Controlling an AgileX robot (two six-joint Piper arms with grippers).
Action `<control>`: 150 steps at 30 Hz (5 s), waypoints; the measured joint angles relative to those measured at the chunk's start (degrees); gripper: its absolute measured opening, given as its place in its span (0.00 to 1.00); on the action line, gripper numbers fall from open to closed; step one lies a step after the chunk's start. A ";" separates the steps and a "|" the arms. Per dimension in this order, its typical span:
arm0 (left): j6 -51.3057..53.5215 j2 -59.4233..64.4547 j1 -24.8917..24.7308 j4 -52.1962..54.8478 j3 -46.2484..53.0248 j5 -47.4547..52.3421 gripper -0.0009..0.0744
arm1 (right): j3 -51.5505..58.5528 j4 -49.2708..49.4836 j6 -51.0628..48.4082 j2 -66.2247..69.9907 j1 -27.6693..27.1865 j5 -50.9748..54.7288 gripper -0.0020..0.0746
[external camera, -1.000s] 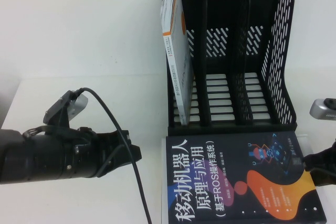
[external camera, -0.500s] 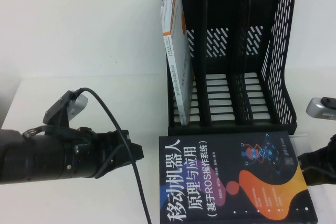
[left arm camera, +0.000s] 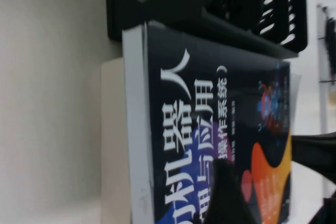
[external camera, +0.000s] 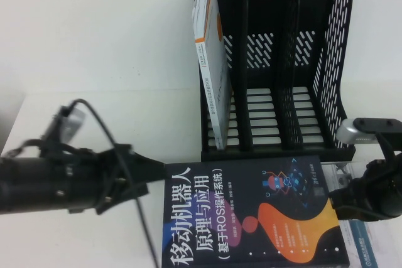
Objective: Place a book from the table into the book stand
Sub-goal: Push book with right arm, then pick up the book with your left arm
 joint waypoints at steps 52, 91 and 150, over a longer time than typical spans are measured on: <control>14.40 21.79 16.83 -11.20 4.17 23.28 0.91 | 0.00 2.90 -1.91 0.00 0.10 -2.16 0.02; 27.86 27.53 -0.47 -16.17 4.17 22.94 0.93 | 0.00 3.27 -2.04 0.00 0.10 -1.48 0.02; 10.40 4.24 3.61 -9.00 -8.46 20.82 0.16 | 0.00 0.65 -4.98 0.00 0.10 1.49 0.02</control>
